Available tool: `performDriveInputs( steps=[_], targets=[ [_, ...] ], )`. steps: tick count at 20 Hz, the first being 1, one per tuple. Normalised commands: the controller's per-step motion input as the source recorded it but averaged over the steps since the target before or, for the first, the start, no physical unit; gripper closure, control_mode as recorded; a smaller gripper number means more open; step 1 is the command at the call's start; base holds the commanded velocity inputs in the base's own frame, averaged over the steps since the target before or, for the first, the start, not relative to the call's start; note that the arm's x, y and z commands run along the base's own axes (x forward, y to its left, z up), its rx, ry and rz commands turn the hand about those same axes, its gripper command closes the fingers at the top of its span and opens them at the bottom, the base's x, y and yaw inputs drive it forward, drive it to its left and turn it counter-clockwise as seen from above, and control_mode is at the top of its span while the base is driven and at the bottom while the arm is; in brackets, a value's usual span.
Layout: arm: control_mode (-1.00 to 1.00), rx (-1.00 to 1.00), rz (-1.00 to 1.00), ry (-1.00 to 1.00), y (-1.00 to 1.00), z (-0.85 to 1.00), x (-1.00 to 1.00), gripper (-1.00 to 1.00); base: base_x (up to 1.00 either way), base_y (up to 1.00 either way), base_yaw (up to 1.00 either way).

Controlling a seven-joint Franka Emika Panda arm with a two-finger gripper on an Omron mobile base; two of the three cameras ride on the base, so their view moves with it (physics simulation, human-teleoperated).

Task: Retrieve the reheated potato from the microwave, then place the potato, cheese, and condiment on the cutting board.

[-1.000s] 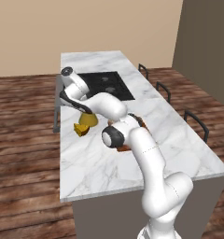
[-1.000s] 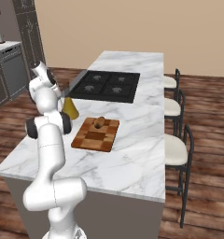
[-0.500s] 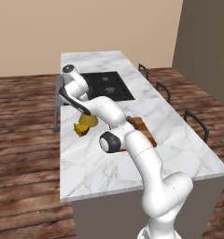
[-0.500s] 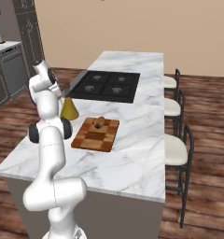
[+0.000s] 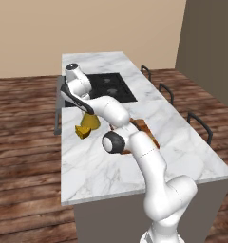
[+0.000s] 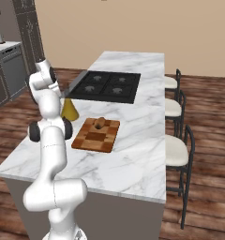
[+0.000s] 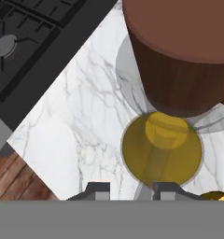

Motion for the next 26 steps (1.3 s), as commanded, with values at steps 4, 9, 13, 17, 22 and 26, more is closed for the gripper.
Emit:
performDriveInputs(
  steps=[4, 9, 13, 17, 22, 26],
  targets=[
    [-1.00, -0.08, 0.00, 0.28, 0.03, -0.17, 0.02, 1.00, 0.00, 0.00, 0.00],
    [-1.00, -0.07, 0.00, 0.18, -0.02, -0.06, -0.05, 1.00, 0.00, 0.00, 0.00],
    [-1.00, -0.02, 0.00, 0.03, -0.07, 0.05, -0.04, 1.00, 0.00, 0.00, 0.00],
    [-1.00, -0.05, 0.00, 0.00, -0.06, 0.19, -0.02, 1.00, 0.00, 0.00, 0.00],
    [-1.00, -0.07, 0.02, 0.00, -0.01, 0.45, -0.01, 1.00, 0.00, 0.00, 0.00],
    [-1.00, -0.06, 0.03, 0.00, 0.00, 0.58, -0.06, 1.00, 0.00, 0.00, 0.00]
  ],
)
